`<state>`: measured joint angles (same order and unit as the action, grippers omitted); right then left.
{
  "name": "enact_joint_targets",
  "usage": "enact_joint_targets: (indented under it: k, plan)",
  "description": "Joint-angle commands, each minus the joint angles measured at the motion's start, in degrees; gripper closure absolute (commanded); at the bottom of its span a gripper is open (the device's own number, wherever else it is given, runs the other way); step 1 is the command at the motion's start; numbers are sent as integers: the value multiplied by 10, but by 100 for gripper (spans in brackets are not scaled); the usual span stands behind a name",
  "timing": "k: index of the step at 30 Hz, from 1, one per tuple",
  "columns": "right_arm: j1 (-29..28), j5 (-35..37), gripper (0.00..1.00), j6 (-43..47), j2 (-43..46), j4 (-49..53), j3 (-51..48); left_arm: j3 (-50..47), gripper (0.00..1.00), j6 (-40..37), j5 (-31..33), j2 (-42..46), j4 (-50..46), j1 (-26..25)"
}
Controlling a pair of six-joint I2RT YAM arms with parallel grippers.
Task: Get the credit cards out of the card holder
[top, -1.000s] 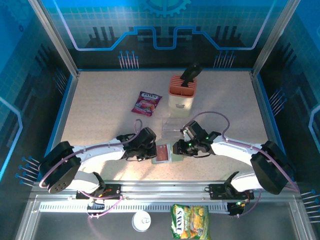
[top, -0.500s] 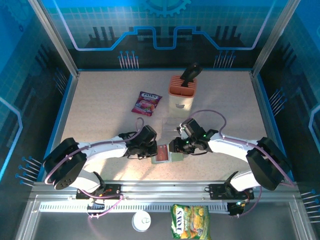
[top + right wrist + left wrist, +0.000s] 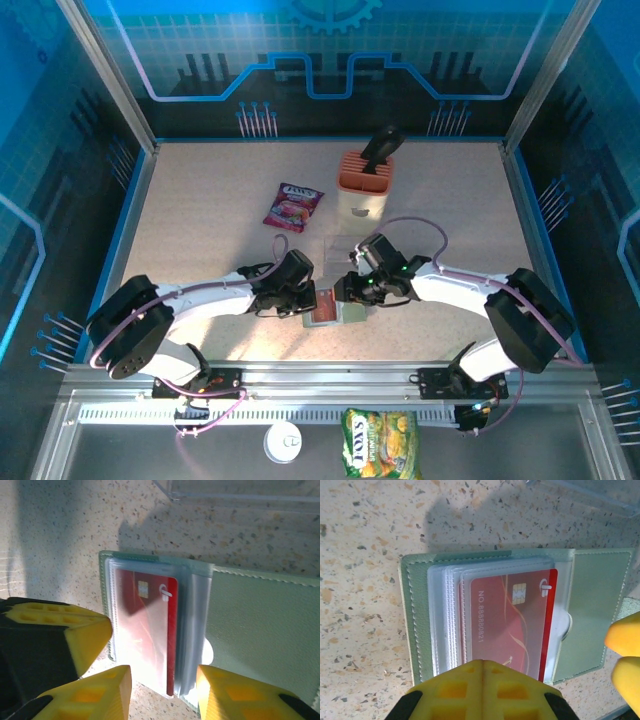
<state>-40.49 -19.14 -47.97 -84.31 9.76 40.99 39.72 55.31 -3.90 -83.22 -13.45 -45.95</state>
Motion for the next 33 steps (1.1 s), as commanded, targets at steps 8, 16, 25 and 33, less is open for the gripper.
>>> enact_joint_targets:
  k: [8,16,25,33]
  plan:
    - [-15,-14,61,3,-23,-1,28,-7,100,-12,-4,-5,-13,3]
    - [-19,-14,61,3,-28,-2,29,-7,100,-10,-3,-16,-23,3]
    - [-22,-33,61,4,-44,-19,33,-10,100,-12,2,-19,-24,3]
    - [-23,-55,65,-1,-68,-51,36,-11,100,-13,6,-20,-27,4]
